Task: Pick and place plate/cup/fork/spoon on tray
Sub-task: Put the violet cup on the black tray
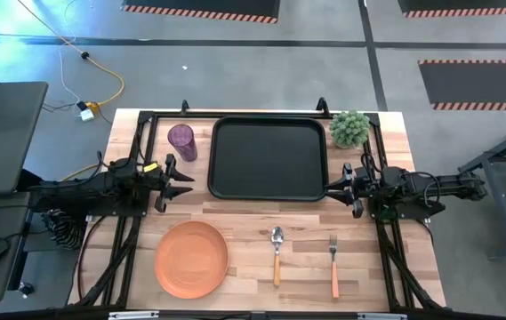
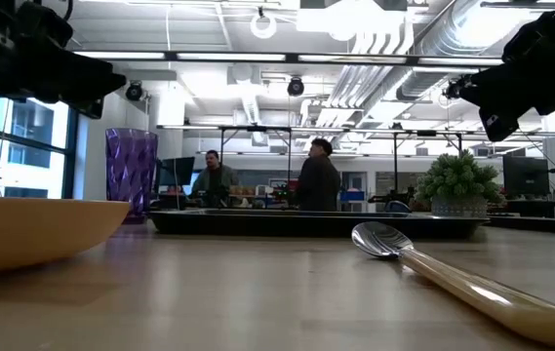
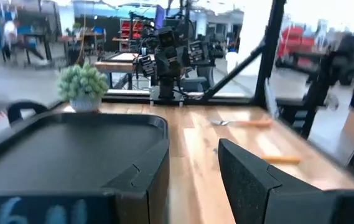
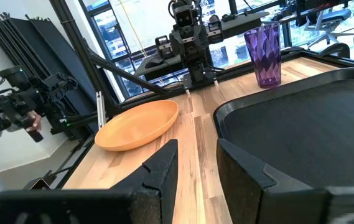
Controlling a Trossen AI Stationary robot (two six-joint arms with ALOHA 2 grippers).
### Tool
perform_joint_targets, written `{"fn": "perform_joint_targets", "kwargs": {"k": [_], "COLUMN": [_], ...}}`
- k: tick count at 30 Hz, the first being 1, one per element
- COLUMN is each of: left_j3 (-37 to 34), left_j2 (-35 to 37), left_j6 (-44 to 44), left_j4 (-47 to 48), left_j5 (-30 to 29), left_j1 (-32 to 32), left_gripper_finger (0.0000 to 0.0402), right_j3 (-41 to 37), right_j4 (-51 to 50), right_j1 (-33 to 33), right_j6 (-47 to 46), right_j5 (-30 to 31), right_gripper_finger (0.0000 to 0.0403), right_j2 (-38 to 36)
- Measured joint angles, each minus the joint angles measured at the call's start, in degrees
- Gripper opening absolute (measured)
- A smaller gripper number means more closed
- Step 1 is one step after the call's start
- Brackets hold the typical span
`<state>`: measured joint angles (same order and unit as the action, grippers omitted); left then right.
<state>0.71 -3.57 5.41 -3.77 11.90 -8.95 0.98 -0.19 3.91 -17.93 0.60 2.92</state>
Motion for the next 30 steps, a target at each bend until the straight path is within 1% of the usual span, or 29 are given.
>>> {"fn": "perform_joint_targets", "kwargs": {"k": [9, 16, 19, 22, 27, 30], "left_j3": [0.0, 0.0, 0.0, 0.0, 0.0, 0.0], "left_j2": [0.0, 0.0, 0.0, 0.0, 0.0, 0.0], "left_j6": [20.5, 29.9, 31.4, 30.2, 30.2, 29.5], "left_j4": [0.0, -2.0, -5.6, -8.4, -12.4, -13.7], "left_j5": [-7.3, -11.0, -12.0, -13.6, -15.9, -16.3], "left_j1": [0.0, 0.0, 0.0, 0.0, 0.0, 0.0], "left_gripper_finger": [0.0127, 0.0127, 0.0127, 0.0127, 0.0127, 0.0127], "right_j3": [0.0, 0.0, 0.0, 0.0, 0.0, 0.0], "right_j4": [0.0, 0.2, 0.5, 0.6, 1.4, 1.4], "right_j1": [-0.1, -0.1, -0.1, -0.1, -0.1, -0.1], "right_j6": [0.4, -1.4, -4.1, -6.7, -14.9, -15.1], "right_j5": [0.9, 0.9, 0.9, 0.9, 0.9, 2.7], "right_gripper_finger": [0.0103, 0.0103, 0.0103, 0.0103, 0.0103, 0.0103], "right_j2": [0.0, 0.0, 0.0, 0.0, 0.0, 0.0]}}
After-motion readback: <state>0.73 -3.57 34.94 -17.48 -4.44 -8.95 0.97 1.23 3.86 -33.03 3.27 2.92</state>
